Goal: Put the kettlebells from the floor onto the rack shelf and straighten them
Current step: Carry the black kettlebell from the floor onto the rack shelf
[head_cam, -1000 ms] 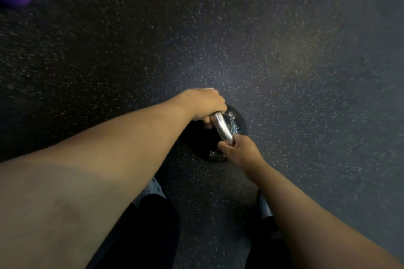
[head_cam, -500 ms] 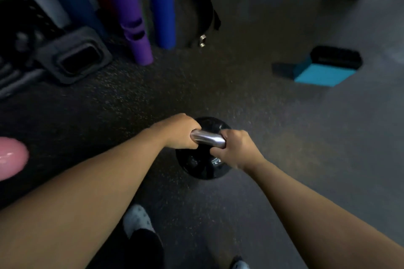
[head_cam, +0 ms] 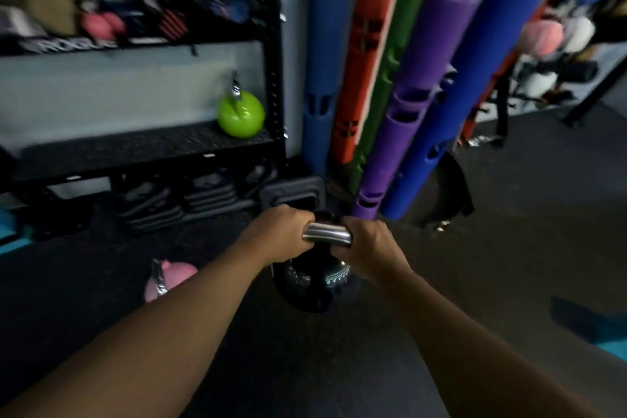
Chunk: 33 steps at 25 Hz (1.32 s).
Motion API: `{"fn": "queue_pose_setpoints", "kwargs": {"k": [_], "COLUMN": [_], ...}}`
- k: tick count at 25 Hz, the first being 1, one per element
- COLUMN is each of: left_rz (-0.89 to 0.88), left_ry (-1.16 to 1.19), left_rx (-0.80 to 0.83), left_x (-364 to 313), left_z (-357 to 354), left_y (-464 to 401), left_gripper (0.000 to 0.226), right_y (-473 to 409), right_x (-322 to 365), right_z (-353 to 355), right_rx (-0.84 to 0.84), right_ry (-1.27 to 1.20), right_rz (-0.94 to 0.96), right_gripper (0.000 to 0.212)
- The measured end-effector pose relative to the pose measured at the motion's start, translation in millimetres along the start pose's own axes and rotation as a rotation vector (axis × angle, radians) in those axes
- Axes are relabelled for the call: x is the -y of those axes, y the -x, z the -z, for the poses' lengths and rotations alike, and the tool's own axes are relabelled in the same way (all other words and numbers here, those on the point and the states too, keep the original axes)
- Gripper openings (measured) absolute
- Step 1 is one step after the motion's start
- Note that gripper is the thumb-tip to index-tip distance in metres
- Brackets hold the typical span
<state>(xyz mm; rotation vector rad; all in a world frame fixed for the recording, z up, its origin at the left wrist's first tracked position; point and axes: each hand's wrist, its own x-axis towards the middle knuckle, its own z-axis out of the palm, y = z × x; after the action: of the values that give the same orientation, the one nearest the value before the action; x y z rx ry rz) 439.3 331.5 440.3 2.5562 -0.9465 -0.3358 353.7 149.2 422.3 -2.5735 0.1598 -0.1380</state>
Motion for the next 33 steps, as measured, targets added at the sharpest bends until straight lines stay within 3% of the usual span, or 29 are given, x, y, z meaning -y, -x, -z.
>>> {"fn": "queue_pose_setpoints", "kwargs": {"k": [2,6,14,17,25,29,33], "left_rz": [0.024,0.131,0.334,0.381,0.336,0.366,0.381], "left_ry": [-0.053,-0.147,-0.198,-0.202,-0.200,-0.214,-0.212], "left_rx": [-0.072,-0.180,-0.253,-0.292,-0.305,-0.304,-0.316], "left_x": [38,138,299,367,538,607,658], "left_z": [32,91,149,158,191,192,192], "left_y": [-4,-27,-87,-109,-201,-253,-308], "left_gripper": [0.010,0.015,0.012,0.012,0.031,0.047,0.038], "right_y": [-42,-150,-328,-391,-545,-622,-691], "right_x": [35,103,181,209,259,260,255], "right_z": [-13,-57,-151,-191,-299,-339,-370], "right_rx": [0.015,0.041,0.166,0.214,0.095,0.096,0.068], "right_ry": [-0.040,-0.078,-0.125,-0.141,-0.244,-0.182,-0.149], "right_rz": [0.073,0.232,0.346,0.349,0.228,0.234,0.254], "right_gripper": [0.015,0.018,0.024,0.026,0.037,0.027,0.020]}}
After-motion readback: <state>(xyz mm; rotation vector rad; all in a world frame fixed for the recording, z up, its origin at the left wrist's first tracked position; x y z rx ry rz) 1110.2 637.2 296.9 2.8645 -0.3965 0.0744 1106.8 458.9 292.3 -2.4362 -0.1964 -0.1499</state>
